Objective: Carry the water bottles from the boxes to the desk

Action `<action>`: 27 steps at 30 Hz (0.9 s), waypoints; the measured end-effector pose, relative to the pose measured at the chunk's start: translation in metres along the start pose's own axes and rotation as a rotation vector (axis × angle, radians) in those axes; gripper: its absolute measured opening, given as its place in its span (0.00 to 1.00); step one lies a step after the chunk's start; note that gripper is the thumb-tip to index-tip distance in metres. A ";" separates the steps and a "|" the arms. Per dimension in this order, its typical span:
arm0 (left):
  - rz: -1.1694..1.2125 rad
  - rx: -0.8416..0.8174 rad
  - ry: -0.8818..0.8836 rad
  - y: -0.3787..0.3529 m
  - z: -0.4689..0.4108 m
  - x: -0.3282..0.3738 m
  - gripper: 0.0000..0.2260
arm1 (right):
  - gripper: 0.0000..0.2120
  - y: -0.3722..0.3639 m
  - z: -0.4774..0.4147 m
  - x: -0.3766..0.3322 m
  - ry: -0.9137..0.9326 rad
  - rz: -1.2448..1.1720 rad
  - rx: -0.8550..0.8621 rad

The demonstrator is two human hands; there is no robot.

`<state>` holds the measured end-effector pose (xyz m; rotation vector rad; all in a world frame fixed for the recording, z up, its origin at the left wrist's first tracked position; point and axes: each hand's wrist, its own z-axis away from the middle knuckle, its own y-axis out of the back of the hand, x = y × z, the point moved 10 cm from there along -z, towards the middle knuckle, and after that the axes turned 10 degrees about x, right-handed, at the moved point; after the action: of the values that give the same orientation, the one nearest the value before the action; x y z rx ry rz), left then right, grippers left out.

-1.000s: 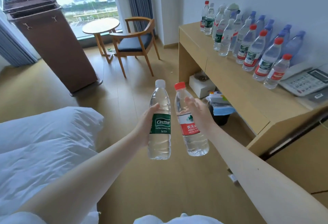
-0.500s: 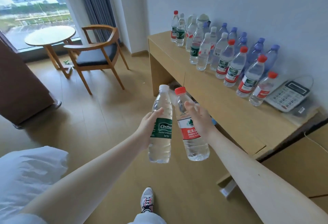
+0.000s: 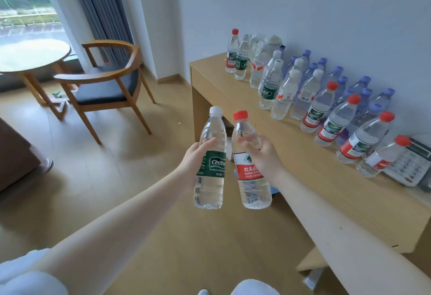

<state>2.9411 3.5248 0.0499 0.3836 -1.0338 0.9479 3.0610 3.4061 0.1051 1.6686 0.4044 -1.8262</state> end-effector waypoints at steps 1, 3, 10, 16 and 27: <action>0.010 -0.002 0.004 0.000 -0.008 0.005 0.19 | 0.19 -0.003 -0.009 -0.003 0.004 0.008 0.001; 0.024 -0.007 0.012 0.000 -0.025 0.015 0.19 | 0.21 -0.010 -0.029 -0.008 0.001 0.027 0.005; -0.033 0.008 -0.032 -0.007 -0.101 0.059 0.19 | 0.19 -0.029 -0.119 -0.016 0.006 0.043 0.037; -0.115 0.052 -0.047 -0.026 -0.183 0.112 0.20 | 0.21 -0.037 -0.220 -0.036 0.037 0.022 0.049; -0.233 0.059 -0.165 -0.086 -0.324 0.225 0.23 | 0.36 -0.025 -0.380 -0.092 0.178 0.068 0.096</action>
<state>3.2305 3.8027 0.0966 0.6258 -1.0856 0.7475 3.3426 3.6775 0.1320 1.8955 0.3353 -1.6777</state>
